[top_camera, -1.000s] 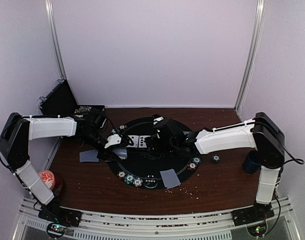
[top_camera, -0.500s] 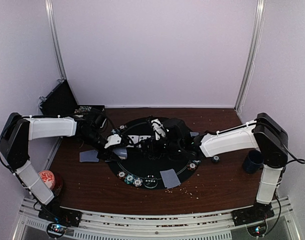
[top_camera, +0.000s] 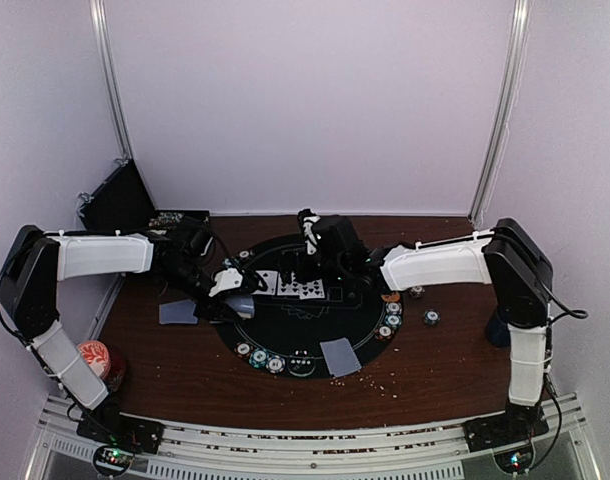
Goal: Distribute texas hold em gaming equipment
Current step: Pick up the all-in button from the poker table mat.
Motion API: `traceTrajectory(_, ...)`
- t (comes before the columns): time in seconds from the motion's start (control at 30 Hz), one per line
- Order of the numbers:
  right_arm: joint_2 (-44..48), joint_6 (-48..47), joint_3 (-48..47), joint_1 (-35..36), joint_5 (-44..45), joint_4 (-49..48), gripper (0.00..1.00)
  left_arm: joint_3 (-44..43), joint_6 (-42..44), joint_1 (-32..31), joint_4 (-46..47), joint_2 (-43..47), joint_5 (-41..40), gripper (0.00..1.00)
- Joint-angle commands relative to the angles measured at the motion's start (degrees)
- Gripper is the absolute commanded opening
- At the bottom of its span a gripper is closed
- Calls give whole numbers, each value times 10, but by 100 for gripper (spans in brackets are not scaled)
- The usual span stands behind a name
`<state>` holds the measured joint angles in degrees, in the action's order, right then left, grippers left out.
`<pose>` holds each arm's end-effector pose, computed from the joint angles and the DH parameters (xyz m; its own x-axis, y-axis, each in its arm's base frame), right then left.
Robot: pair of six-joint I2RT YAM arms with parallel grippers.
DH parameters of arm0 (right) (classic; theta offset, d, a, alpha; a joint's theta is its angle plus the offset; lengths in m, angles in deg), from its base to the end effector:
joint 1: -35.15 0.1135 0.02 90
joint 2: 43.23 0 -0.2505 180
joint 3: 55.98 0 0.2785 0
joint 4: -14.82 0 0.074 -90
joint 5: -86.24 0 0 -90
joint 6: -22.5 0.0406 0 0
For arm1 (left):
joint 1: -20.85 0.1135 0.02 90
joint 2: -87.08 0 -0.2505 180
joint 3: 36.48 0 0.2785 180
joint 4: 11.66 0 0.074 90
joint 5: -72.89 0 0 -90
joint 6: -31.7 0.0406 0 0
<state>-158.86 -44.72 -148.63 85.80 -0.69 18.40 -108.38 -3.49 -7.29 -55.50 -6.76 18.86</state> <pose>0.3106 0.3754 0.1794 -0.5486 -0.0593 -0.8340 -0.5742 0.7518 0.3243 0.2876 -0.1809 0.1619 0.0221 0.7382 -0.6742 0.9996 -0.0057 0.0266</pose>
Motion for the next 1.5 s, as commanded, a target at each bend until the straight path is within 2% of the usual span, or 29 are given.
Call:
traceTrajectory(0.0,-55,24,-72,-50,123,106,100,0,6,-3,8,-3,14,43)
traceTrajectory(0.3,-159,32,-196,-125,163,202,100,-1,7,-3,8,-7,13,43)
traceTrajectory(0.4,-182,32,-218,-143,150,213,100,-1,7,-3,8,-8,11,42)
traceTrajectory(0.87,-272,18,-318,-162,122,259,100,-1,7,-3,8,-9,9,42)
traceTrajectory(1.0,-292,17,-338,-165,121,272,97,-1,8,-3,8,-10,10,42)
traceTrajectory(1.17,-296,16,-341,-166,121,273,86,-3,8,-3,8,-12,8,42)
traceTrajectory(1.47,-317,2,-379,-168,109,293,82,-3,8,-3,8,-13,8,42)
